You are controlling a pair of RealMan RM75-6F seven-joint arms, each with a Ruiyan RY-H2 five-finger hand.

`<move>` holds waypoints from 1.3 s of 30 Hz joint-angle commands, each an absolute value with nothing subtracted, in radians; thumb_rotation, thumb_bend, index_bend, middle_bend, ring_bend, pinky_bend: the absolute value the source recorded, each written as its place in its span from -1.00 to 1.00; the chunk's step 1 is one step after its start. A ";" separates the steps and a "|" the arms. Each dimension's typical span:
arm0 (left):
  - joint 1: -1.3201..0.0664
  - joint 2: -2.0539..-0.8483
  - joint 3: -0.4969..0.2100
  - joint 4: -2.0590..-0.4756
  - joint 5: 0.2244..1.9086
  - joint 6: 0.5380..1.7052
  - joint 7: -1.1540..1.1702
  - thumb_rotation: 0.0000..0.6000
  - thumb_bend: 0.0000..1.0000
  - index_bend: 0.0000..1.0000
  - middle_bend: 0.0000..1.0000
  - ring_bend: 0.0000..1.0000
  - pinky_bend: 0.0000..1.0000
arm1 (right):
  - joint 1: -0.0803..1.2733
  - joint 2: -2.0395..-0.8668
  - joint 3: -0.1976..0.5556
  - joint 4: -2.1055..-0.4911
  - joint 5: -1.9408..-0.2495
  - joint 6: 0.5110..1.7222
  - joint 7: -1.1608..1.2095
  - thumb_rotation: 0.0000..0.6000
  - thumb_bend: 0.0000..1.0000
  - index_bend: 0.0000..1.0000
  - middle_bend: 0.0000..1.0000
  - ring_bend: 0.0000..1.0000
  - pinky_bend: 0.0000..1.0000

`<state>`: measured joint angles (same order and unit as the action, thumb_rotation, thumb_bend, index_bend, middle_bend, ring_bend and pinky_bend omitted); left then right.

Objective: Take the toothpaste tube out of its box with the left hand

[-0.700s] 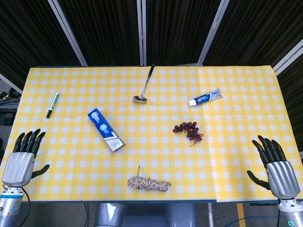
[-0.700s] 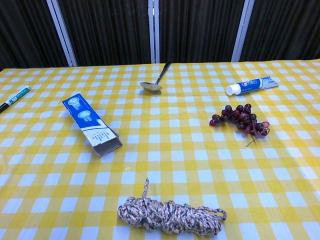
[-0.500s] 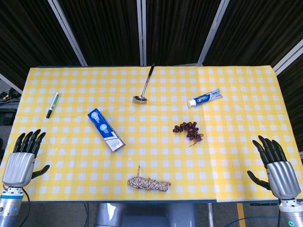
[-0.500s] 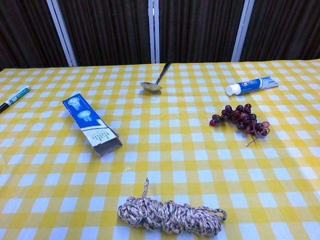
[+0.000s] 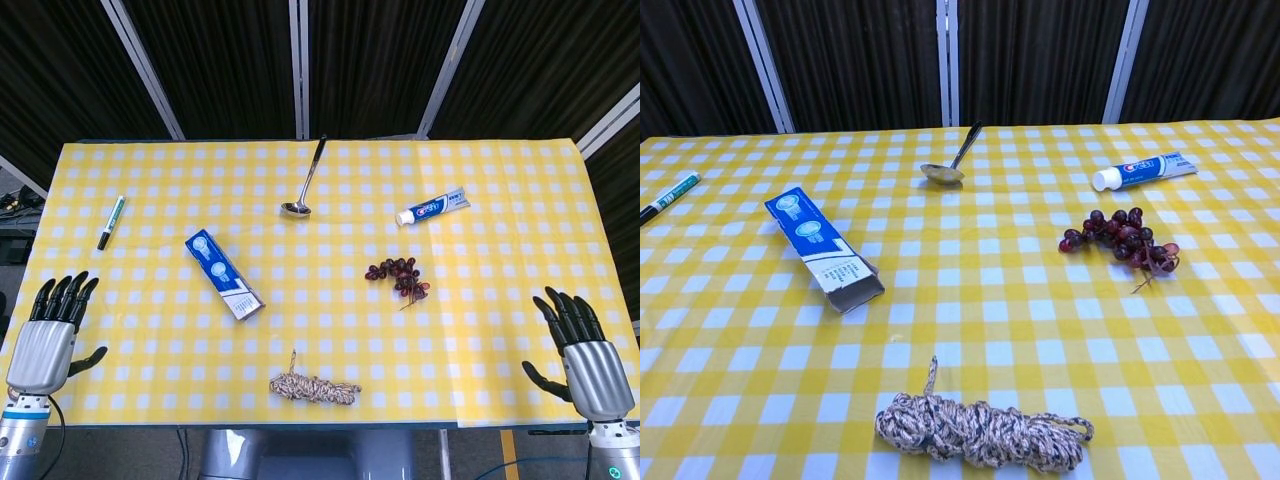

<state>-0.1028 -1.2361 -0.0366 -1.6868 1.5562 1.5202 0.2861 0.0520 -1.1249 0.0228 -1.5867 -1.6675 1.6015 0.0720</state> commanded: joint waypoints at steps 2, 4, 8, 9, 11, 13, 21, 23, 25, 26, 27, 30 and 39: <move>-0.118 -1.236 -0.046 -1.679 1.573 1.519 0.280 1.00 -1.00 -1.00 -1.00 -1.00 -1.00 | 0.053 -1.121 0.029 -1.587 -1.658 1.603 0.088 1.00 -0.77 -0.95 -1.00 -1.00 -1.00; -0.140 -1.225 -0.051 -1.677 1.585 1.494 0.288 1.00 -1.00 -1.00 -1.00 -1.00 -1.00 | 0.054 -1.119 0.030 -1.587 -1.655 1.599 0.095 1.00 -0.76 -0.95 -1.00 -1.00 -1.00; -0.207 -1.200 -0.072 -1.664 1.601 1.416 0.310 1.00 -1.00 -1.00 -1.00 -1.00 -0.94 | 0.058 -1.118 0.031 -1.585 -1.652 1.592 0.100 1.00 -0.77 -0.95 -1.00 -1.00 -1.00; -0.233 -1.195 -0.081 -1.653 1.603 1.384 0.308 1.00 -1.00 -0.99 -1.00 -1.00 -0.90 | 0.059 -1.118 0.032 -1.584 -1.650 1.590 0.103 1.00 -0.77 -0.95 -1.00 -1.00 -1.00; -0.276 -1.189 -0.095 -1.633 1.607 1.335 0.290 1.00 -1.00 -0.96 -1.00 -1.00 -0.86 | 0.060 -1.118 0.033 -1.581 -1.645 1.585 0.108 1.00 -0.77 -0.95 -1.00 -1.00 -1.00; -0.323 -1.182 -0.108 -1.606 1.610 1.282 0.263 1.00 -1.00 -0.92 -1.00 -1.00 -0.83 | 0.062 -1.116 0.035 -1.579 -1.636 1.580 0.117 1.00 -0.77 -0.95 -1.00 -1.00 -1.00; -0.468 -1.171 -0.136 -1.526 1.629 1.124 0.203 1.00 -1.00 -0.83 -1.00 -0.95 -0.76 | 0.070 -1.113 0.045 -1.570 -1.606 1.557 0.144 1.00 -0.77 -0.95 -1.00 -1.00 -1.00; -0.513 -1.177 -0.136 -1.498 1.634 1.063 0.197 1.00 -1.00 -0.80 -1.00 -0.93 -0.75 | 0.073 -1.112 0.047 -1.566 -1.596 1.546 0.153 1.00 -0.77 -0.95 -1.00 -1.00 -1.00; -0.558 -1.188 -0.134 -1.473 1.632 0.998 0.182 1.00 -1.00 -0.76 -1.00 -0.91 -0.74 | 0.076 -1.111 0.049 -1.562 -1.586 1.536 0.163 1.00 -0.77 -0.95 -1.00 -1.00 -1.00; -0.574 -1.194 -0.132 -1.464 1.631 0.974 0.174 1.00 -1.00 -0.74 -1.00 -0.90 -0.73 | 0.077 -1.111 0.051 -1.560 -1.582 1.534 0.168 1.00 -0.77 -0.95 -1.00 -1.00 -1.00; -0.591 -1.200 -0.130 -1.454 1.629 0.949 0.167 1.00 -1.00 -0.73 -1.00 -0.90 -0.73 | 0.078 -1.110 0.053 -1.558 -1.577 1.531 0.171 1.00 -0.77 -0.95 -1.00 -1.00 -1.00; -0.636 -1.223 -0.123 -1.419 1.629 0.882 0.161 1.00 -1.00 -0.72 -1.00 -0.89 -0.72 | 0.079 -1.107 0.060 -1.555 -1.563 1.527 0.186 1.00 -0.76 -0.95 -1.00 -1.00 -1.00; -0.722 -1.339 -0.121 -1.282 1.567 0.759 0.161 1.00 -1.00 -0.67 -0.96 -0.86 -0.68 | 0.079 -1.094 0.075 -1.542 -1.532 1.519 0.237 1.00 -0.77 -0.95 -1.00 -1.00 -1.00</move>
<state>-0.7065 -1.3195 -0.1216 -1.3017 1.5805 0.7750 0.1608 0.0785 -1.0954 0.0734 -1.5437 -1.5343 1.5207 0.2343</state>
